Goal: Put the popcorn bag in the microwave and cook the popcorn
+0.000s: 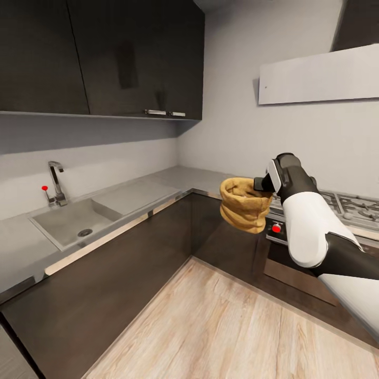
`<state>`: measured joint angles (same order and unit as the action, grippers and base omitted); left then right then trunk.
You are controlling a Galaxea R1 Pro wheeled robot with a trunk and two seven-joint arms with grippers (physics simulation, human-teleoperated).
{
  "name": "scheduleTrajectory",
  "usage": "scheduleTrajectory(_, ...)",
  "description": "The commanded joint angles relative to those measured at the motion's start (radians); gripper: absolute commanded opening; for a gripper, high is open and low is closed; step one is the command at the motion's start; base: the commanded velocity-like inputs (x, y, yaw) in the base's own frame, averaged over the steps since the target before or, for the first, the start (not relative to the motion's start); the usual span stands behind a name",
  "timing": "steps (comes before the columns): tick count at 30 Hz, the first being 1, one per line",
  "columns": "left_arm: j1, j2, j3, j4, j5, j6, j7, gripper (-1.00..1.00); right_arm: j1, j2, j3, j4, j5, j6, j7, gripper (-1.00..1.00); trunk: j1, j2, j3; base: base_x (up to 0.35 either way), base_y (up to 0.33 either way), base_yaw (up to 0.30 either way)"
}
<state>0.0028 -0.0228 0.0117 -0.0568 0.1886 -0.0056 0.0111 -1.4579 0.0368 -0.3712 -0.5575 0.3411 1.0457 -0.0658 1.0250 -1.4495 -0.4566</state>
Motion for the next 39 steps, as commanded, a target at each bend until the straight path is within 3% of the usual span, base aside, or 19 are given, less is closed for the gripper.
scheduleTrajectory(1,0.000,0.000,0.001,-0.001,0.006,-0.001,0.001,1.00,-0.001,0.001,-0.006,-0.001,-0.004,0.002,-0.007,-1.00,0.000,-0.001,-0.001,0.000,0.000,0.000)
scheduleTrajectory(9,0.000,0.002,0.001,-0.002,0.006,-0.001,0.001,1.00,0.092,0.010,-0.006,0.001,-0.008,0.002,-0.009,-1.00,0.000,-0.001,-0.001,0.000,0.000,-0.021)
scheduleTrajectory(17,0.000,0.003,0.001,-0.003,0.006,-0.001,0.001,1.00,0.209,0.011,-0.006,0.002,-0.009,0.002,-0.009,-1.00,0.000,-0.001,0.001,0.000,0.000,-0.218)
scheduleTrajectory(21,0.000,0.003,0.001,-0.003,0.006,-0.001,0.001,1.00,0.261,0.005,-0.007,0.002,-0.010,-0.089,-0.008,-1.00,0.000,-0.001,0.003,0.000,0.000,-0.241)
scheduleTrajectory(33,0.000,-0.001,-0.002,-0.003,0.002,-0.001,0.000,1.00,0.289,-0.005,-0.027,0.002,-0.029,-0.138,0.027,-1.00,0.000,-0.001,0.010,0.000,0.000,-0.242)
scheduleTrajectory(39,0.000,-0.004,-0.004,-0.003,0.002,-0.001,0.000,1.00,0.289,-0.037,-0.037,0.002,-0.030,-0.151,0.027,-1.00,0.000,-0.001,0.015,-0.186,0.000,-0.254)
